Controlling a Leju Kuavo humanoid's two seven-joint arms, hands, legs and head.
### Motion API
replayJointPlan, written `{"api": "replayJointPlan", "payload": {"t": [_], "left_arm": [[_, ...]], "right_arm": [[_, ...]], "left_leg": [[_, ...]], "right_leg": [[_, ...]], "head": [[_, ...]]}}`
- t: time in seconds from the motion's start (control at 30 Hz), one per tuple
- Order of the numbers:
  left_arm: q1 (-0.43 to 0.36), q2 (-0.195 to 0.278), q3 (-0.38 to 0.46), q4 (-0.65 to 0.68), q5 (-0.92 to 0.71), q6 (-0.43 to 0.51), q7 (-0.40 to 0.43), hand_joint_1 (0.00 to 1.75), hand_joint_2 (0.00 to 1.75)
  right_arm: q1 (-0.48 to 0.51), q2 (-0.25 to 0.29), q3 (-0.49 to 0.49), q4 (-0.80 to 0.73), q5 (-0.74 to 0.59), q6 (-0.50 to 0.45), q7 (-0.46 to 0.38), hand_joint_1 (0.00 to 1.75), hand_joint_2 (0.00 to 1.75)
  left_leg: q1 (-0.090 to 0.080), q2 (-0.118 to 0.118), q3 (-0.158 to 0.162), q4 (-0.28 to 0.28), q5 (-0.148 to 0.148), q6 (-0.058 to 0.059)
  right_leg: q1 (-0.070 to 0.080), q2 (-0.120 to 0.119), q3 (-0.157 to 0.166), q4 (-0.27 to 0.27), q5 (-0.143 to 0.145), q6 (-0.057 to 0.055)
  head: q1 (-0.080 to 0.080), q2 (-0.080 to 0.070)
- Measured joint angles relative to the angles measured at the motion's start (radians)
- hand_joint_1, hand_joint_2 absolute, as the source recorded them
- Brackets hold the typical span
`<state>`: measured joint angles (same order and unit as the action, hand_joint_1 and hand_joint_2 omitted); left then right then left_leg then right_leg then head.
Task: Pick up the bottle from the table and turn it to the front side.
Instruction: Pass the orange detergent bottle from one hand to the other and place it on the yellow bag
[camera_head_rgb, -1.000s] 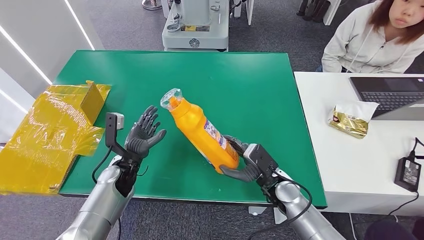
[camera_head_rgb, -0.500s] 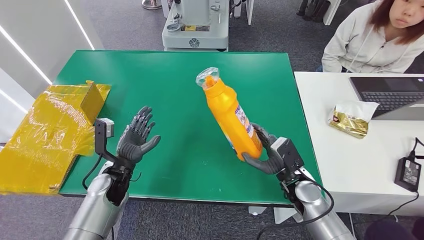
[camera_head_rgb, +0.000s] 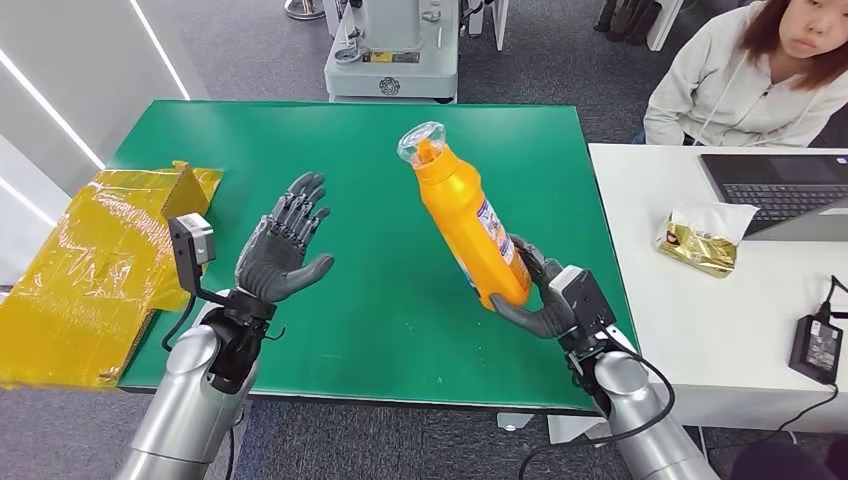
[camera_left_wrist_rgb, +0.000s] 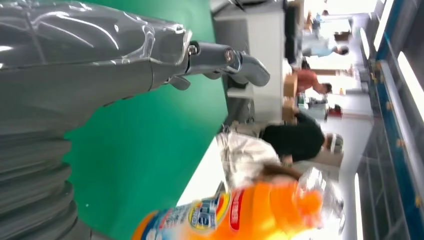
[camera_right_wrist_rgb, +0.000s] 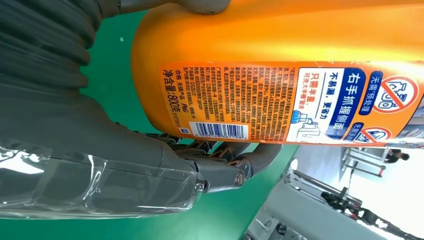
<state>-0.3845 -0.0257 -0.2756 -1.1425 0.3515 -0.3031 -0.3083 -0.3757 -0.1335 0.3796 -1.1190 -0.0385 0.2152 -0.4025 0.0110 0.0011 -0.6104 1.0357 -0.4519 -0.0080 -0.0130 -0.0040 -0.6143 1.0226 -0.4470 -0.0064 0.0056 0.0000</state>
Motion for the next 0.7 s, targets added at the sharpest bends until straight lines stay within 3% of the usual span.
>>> {"api": "replayJointPlan", "payload": {"t": [0.43,0.7], "left_arm": [[-0.116,-0.090,-0.155,0.196,-0.006,-0.032,-0.047,0.00,1.75],[-0.188,-0.140,-0.213,0.253,0.005,-0.045,-0.024,0.00,1.75]], "right_arm": [[0.016,0.028,0.001,0.007,0.001,-0.026,0.004,1.75,1.75],[0.009,0.036,0.001,0.033,0.011,-0.024,-0.014,1.75,1.75]], "left_leg": [[0.000,-0.001,-0.001,0.001,0.000,0.000],[0.000,-0.001,-0.001,0.001,0.000,0.000]], "right_leg": [[0.000,-0.001,-0.001,0.000,0.000,0.000],[0.000,-0.001,-0.001,0.000,0.000,0.000]], "head": [[0.000,0.000],[0.000,0.000]]}}
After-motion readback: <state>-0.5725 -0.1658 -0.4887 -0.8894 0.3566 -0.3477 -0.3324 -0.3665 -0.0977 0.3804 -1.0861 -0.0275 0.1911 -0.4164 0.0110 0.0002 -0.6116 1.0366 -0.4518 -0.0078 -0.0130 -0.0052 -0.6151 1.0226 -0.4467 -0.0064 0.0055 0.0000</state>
